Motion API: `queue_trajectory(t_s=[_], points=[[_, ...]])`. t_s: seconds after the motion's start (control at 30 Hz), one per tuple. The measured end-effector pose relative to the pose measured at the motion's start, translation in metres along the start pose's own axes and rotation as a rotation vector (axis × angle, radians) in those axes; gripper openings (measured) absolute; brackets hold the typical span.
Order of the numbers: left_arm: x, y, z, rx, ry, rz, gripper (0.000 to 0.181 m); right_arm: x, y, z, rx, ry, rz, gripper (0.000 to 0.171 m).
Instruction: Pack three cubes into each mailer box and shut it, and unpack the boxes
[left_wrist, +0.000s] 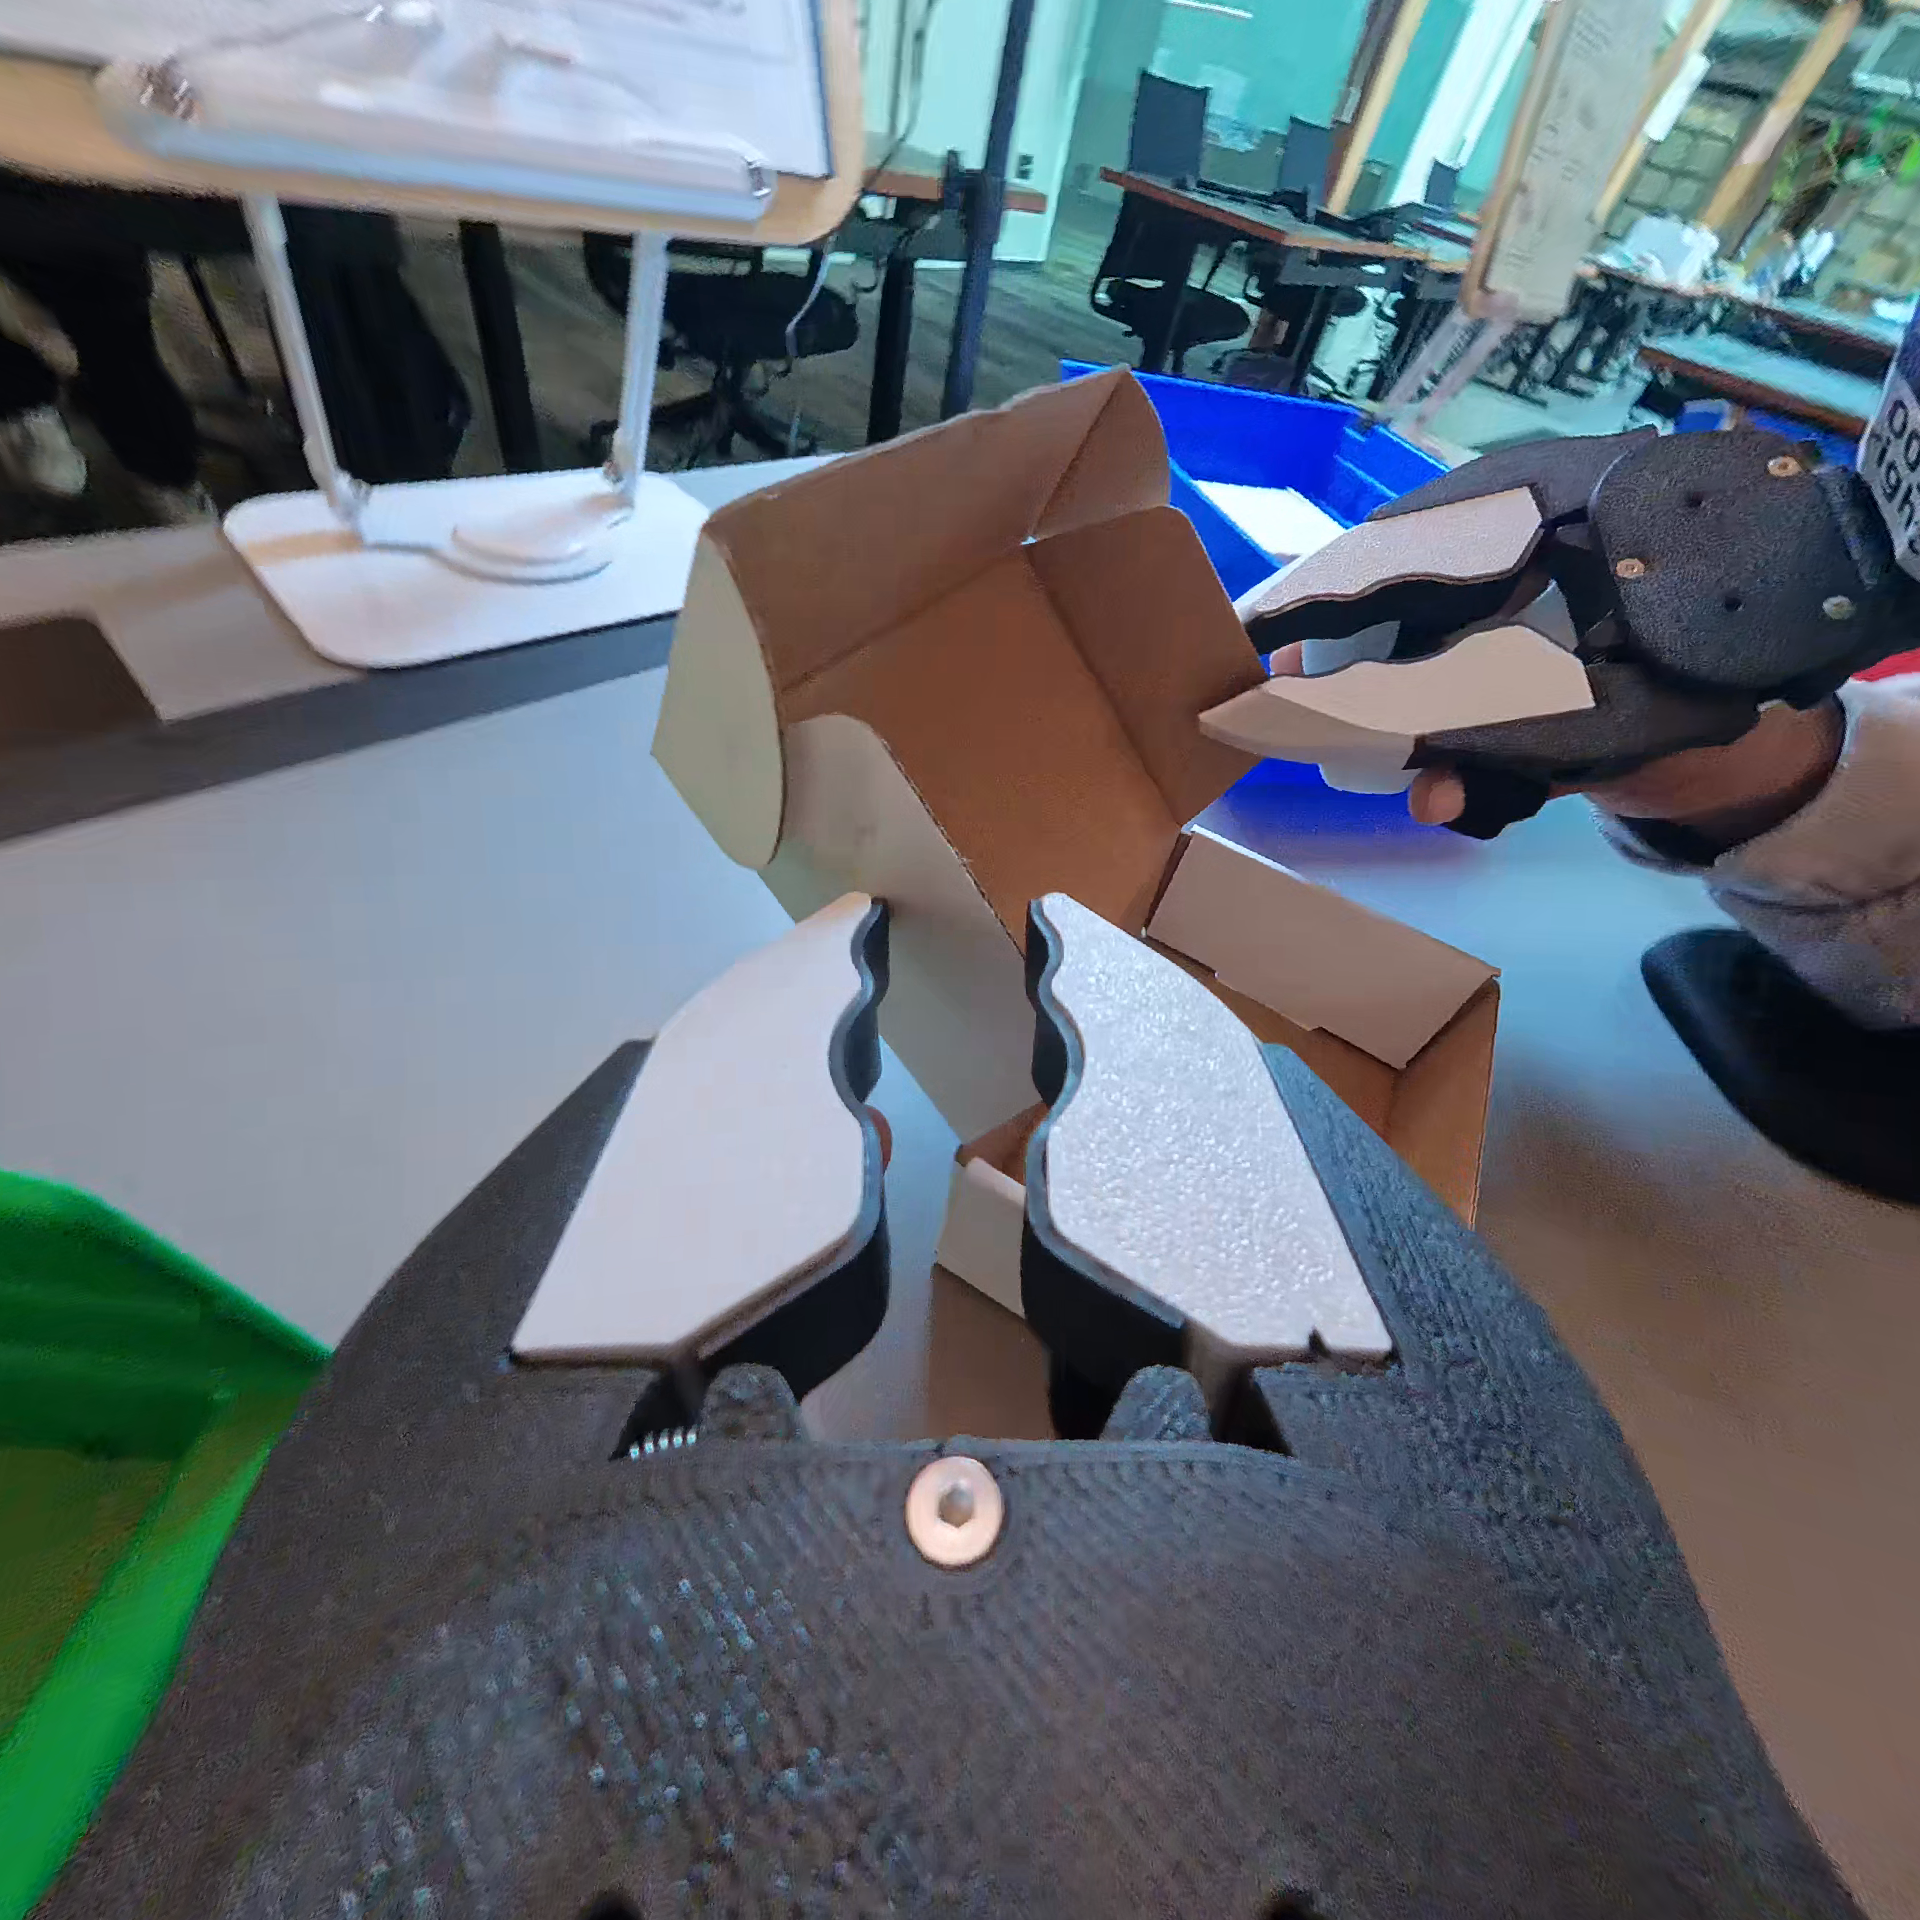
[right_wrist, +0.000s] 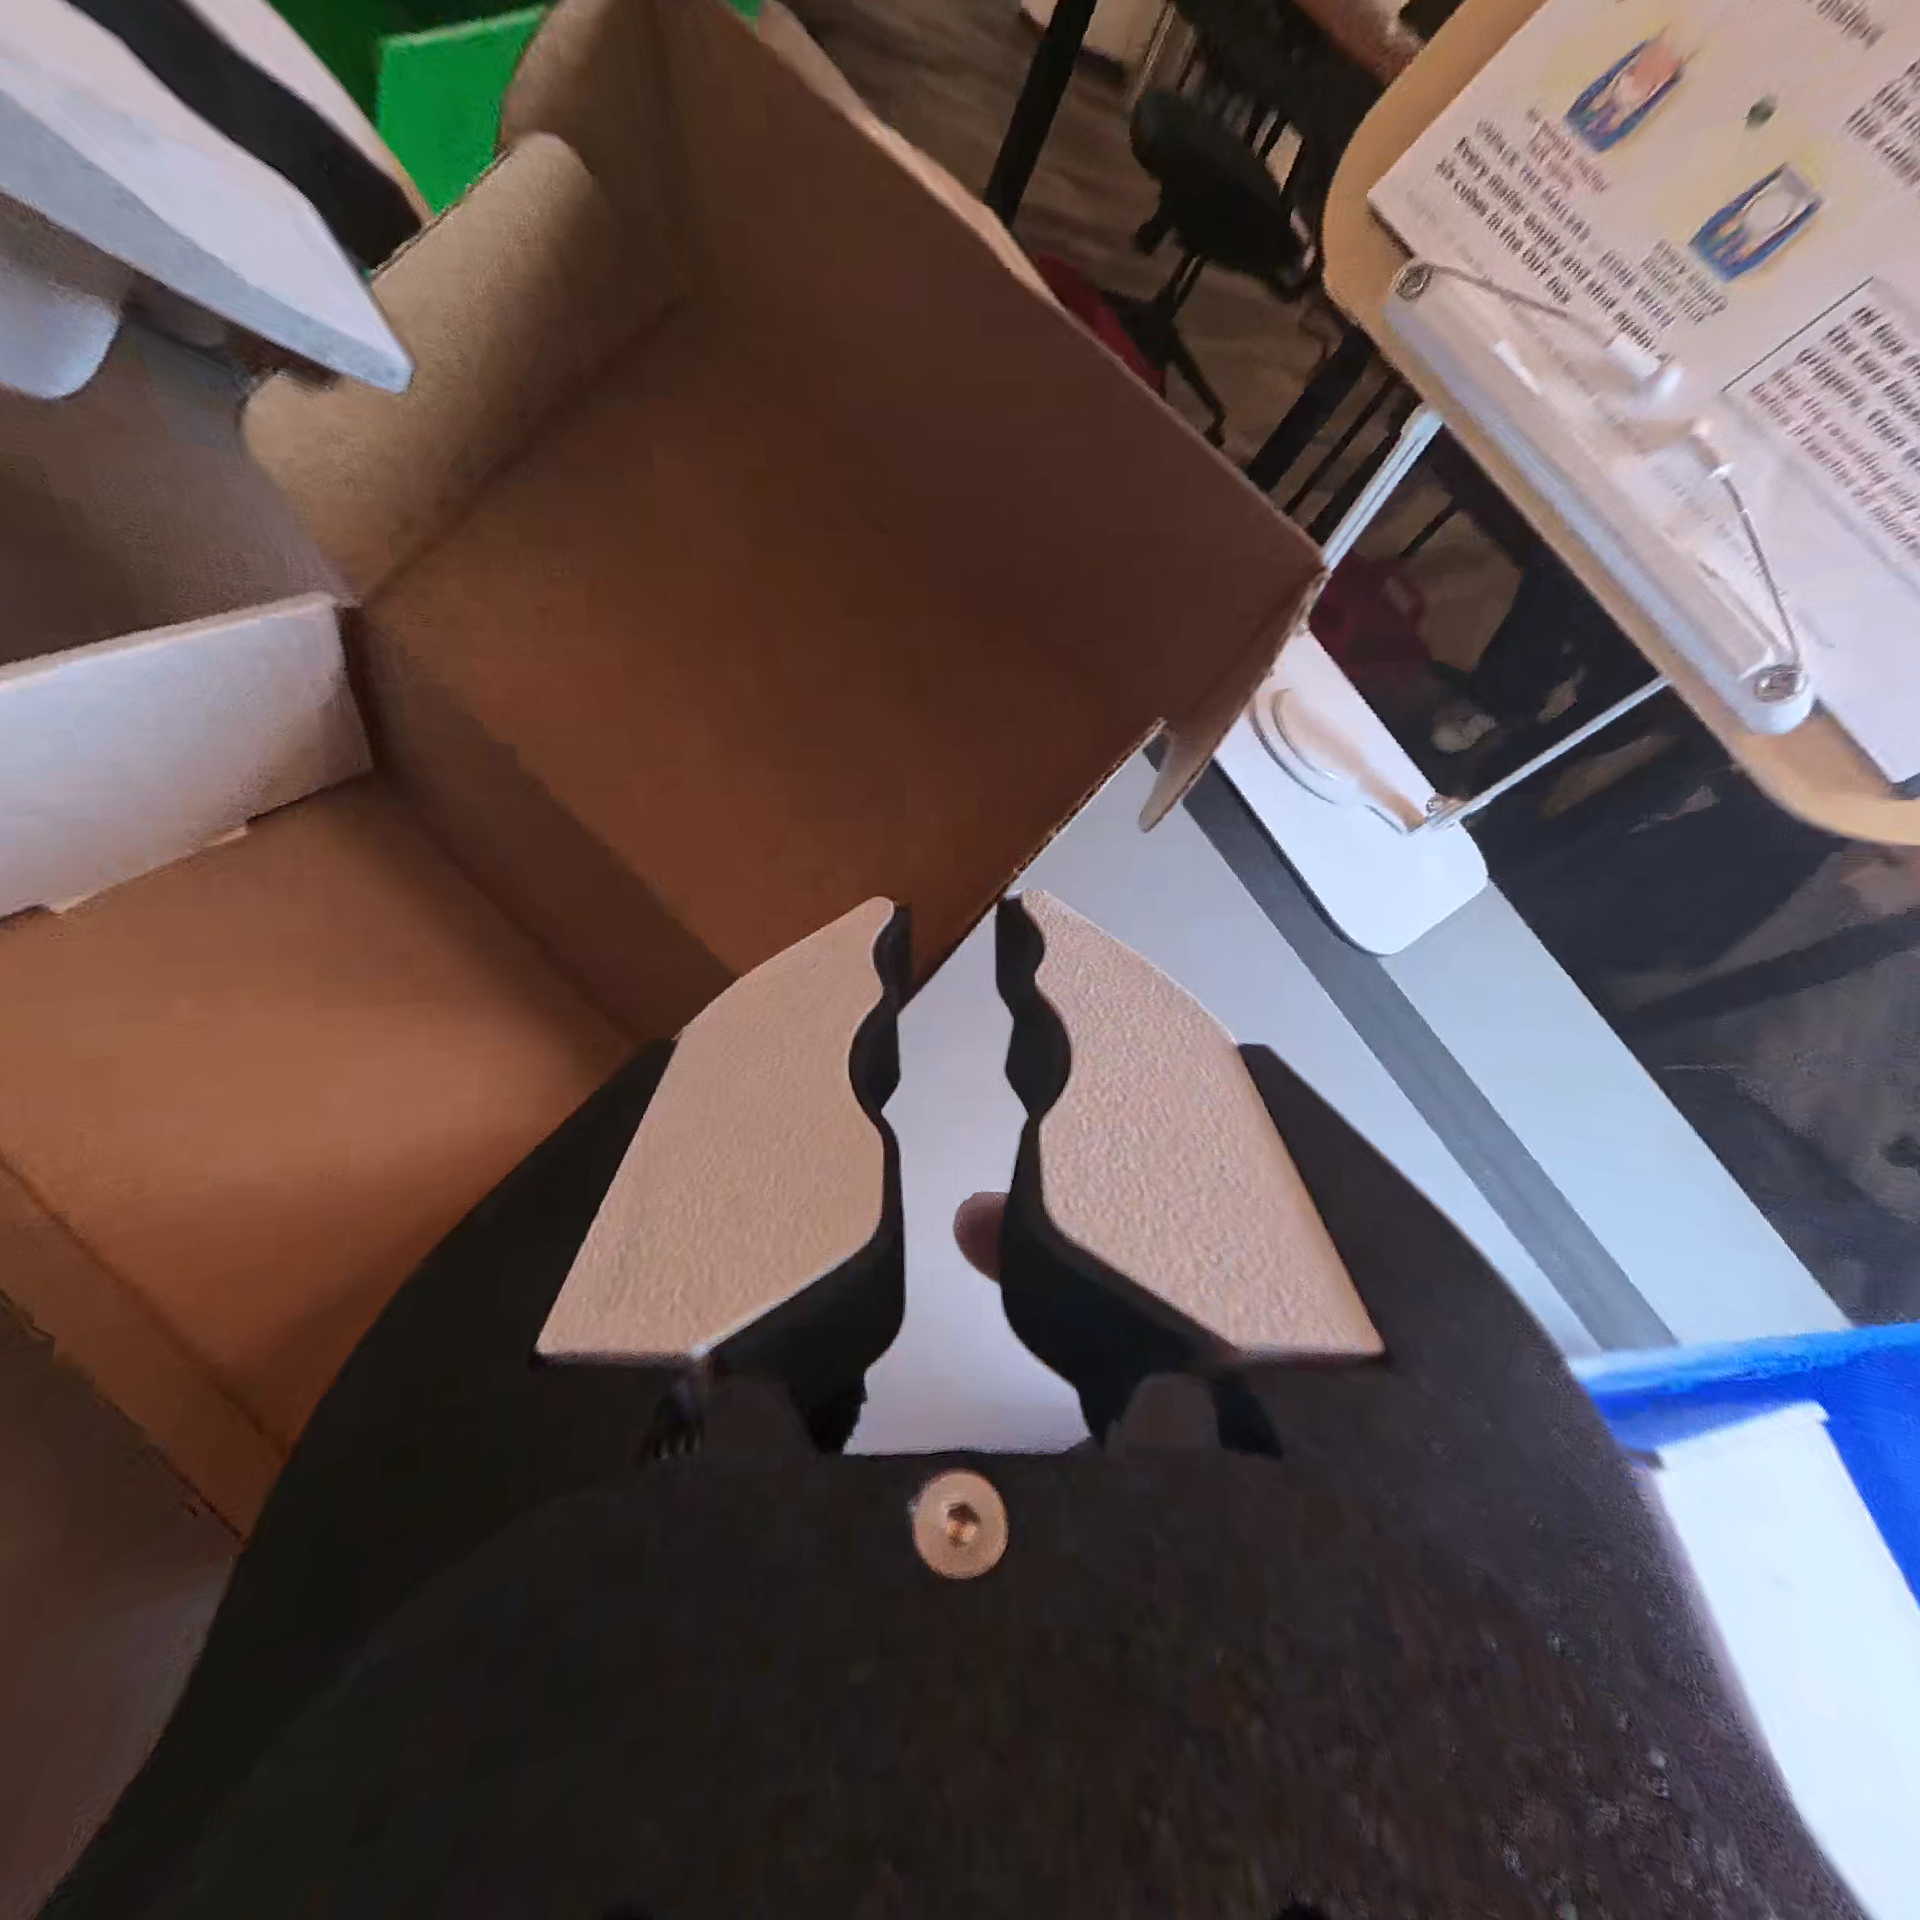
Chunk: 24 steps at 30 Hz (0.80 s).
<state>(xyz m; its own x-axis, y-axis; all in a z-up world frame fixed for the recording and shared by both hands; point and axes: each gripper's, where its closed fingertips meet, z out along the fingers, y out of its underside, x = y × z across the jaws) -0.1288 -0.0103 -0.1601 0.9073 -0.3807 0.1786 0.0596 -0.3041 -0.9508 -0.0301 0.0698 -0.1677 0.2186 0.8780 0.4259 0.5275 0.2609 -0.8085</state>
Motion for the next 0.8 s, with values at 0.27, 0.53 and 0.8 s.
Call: queue_trajectory(t_s=[0.27,0.53,0.8], points=[[0.061,0.023,-0.026,0.029,0.204,0.384,0.020,-0.061,0.014,-0.076,0.208,-0.245,0.018,0.025],[0.085,0.050,-0.065,-0.086,0.545,0.406,0.028,-0.080,0.054,-0.115,0.042,-0.625,0.023,0.043],[0.091,0.000,-0.069,0.013,0.535,0.457,0.074,-0.072,-0.003,-0.134,0.164,-0.485,-0.125,0.078]])
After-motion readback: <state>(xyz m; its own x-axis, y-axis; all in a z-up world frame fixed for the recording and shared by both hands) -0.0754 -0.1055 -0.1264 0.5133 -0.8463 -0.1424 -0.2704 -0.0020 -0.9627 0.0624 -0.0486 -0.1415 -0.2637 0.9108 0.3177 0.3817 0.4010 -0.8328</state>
